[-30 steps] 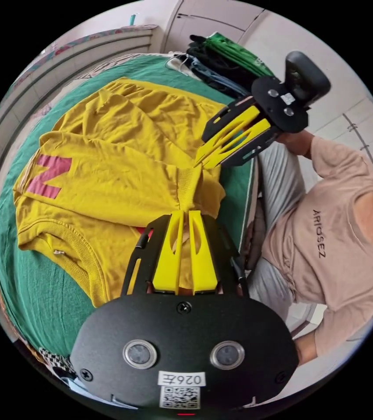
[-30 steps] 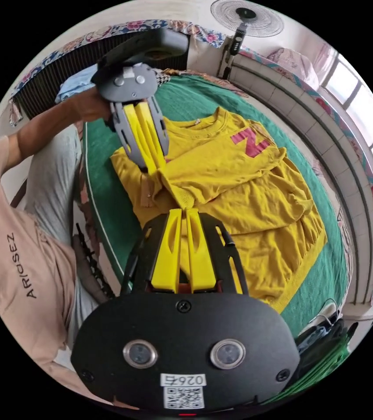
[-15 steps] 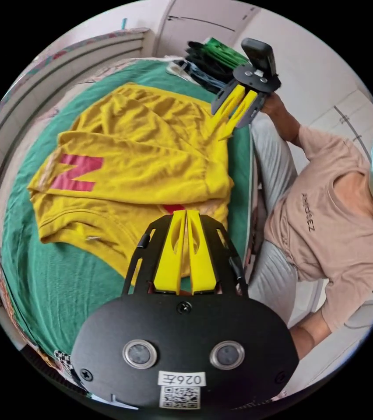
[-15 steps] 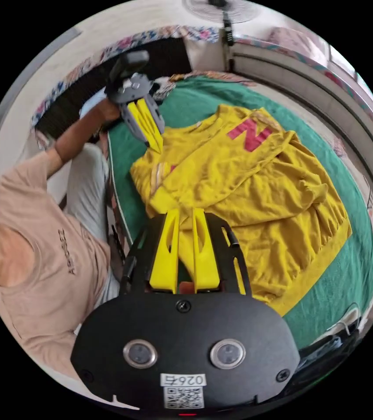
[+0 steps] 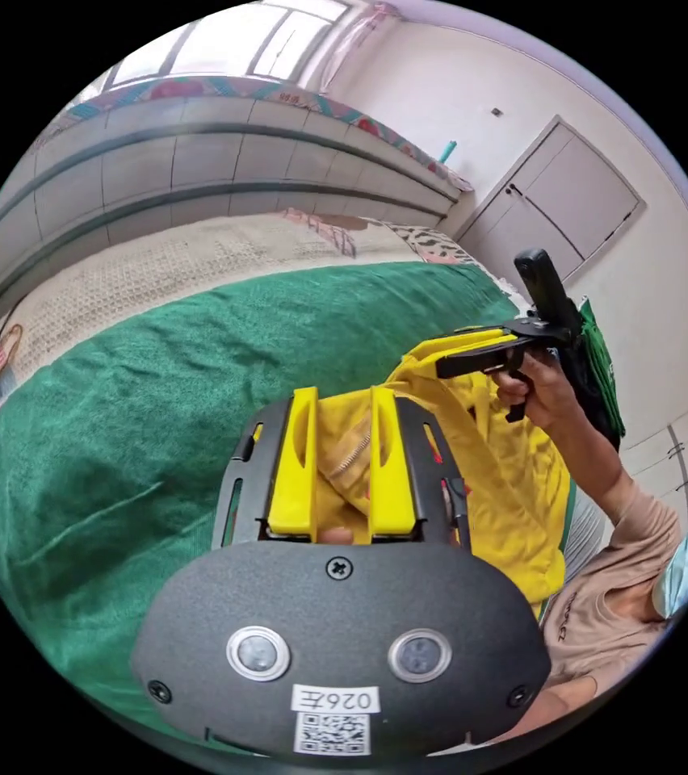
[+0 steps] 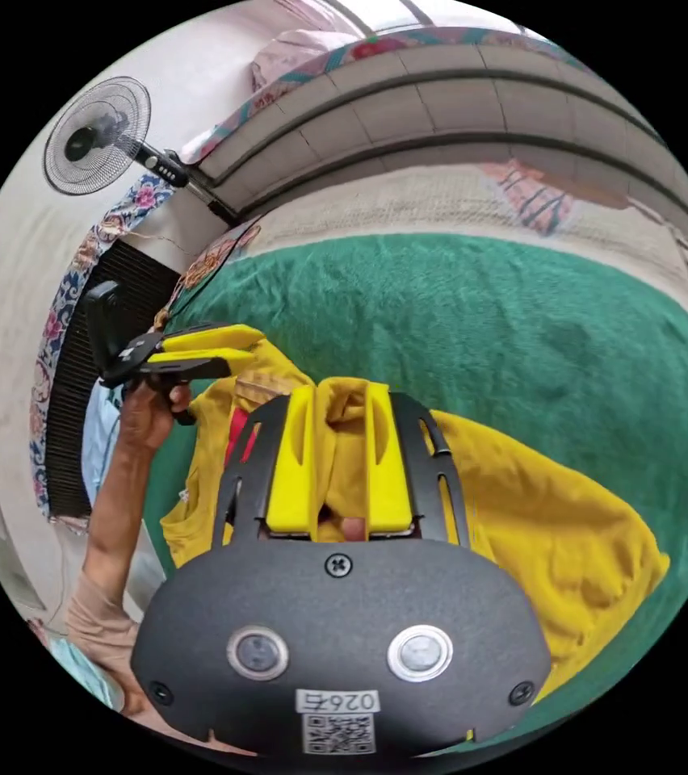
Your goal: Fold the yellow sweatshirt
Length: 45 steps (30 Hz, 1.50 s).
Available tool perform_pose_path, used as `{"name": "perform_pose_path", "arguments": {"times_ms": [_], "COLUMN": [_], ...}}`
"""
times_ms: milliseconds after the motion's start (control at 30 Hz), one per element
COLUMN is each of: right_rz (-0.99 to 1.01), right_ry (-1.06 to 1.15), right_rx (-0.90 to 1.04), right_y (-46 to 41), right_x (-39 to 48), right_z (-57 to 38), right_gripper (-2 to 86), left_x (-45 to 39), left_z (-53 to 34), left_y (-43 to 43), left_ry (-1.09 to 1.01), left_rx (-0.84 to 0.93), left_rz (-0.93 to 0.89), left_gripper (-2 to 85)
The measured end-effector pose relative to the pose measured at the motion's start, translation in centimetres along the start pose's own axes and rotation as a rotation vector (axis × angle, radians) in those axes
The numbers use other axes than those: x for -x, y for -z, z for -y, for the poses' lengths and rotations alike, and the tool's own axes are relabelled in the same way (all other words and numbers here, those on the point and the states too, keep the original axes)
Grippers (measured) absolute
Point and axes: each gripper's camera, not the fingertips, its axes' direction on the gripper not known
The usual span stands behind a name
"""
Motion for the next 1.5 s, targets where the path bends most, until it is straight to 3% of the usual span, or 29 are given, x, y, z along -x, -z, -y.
{"name": "perform_pose_path", "arguments": {"times_ms": [33,100,300,467,567,633,667,733,867,967,1033,1133,1233,1333,1500], "right_rz": [-0.005,-0.114,-0.058,-0.15,-0.101,-0.323,-0.375,-0.217,-0.42,-0.509,-0.535,-0.612,-0.651,-0.624,-0.741], "right_ry": [0.01,0.021,-0.019,0.107,0.228,0.212,0.201,0.112,0.105,0.181,0.241,0.364,0.434,0.59,0.668], "right_rx": [0.051,0.011,-0.049,-0.176,-0.098,-0.046,-0.014,-0.059,-0.226,-0.45,-0.73,-1.0,-1.139,-1.075,-0.728], "right_y": [-1.3,-0.5,3.8,8.8,6.9,4.9,4.6,9.1,20.5,32.0,41.8,51.1,56.3,58.0,53.9], "right_x": [-0.8,-1.6,-5.1,0.0,4.4,4.1,3.2,0.1,0.9,4.9,9.7,17.1,23.4,28.0,32.1], "right_z": [0.7,0.8,-2.9,-8.6,-9.5,-8.7,-8.4,-9.5,-16.2,-26.0,-36.7,-49.4,-58.3,-63.6,-64.3], "right_gripper": [0.3,-0.2,4.0,2.5,0.4,-0.8,-0.9,-0.9,-0.9,-0.8,-0.5,0.6,0.4,-0.8,-1.2], "left_x": [1.2,2.9,6.5,5.5,6.0,7.9,8.5,11.8,12.3,9.4,4.8,-3.8,-13.0,-20.5,-29.5], "left_z": [-0.1,-0.5,-5.0,-11.0,-13.1,-14.5,-14.9,-16.5,-19.3,-22.2,-23.4,-24.3,-26.2,-27.8,-24.4], "left_y": [-1.3,-2.0,5.5,12.2,10.7,8.3,9.1,13.1,21.1,30.2,37.3,45.8,52.2,54.9,54.2], "left_ry": [0.002,0.004,0.062,-0.02,-0.04,-0.002,-0.014,0.096,0.102,0.06,-0.009,-0.157,-0.353,-0.558,-0.721], "left_rx": [0.063,0.105,-0.043,-0.176,-0.088,0.129,0.082,0.024,-0.114,-0.427,-0.606,-0.795,-1.017,-1.188,-1.032], "left_rz": [0.026,0.075,0.097,0.036,-0.059,0.165,0.13,0.13,0.156,0.062,0.065,0.127,0.063,-0.086,-0.246], "left_gripper": [1.0,0.0,-0.9,-1.0,-1.0,-1.0,-1.0,-1.0,-1.0,-1.0,-1.0,-1.0,-1.0,-1.0,-1.0]}}
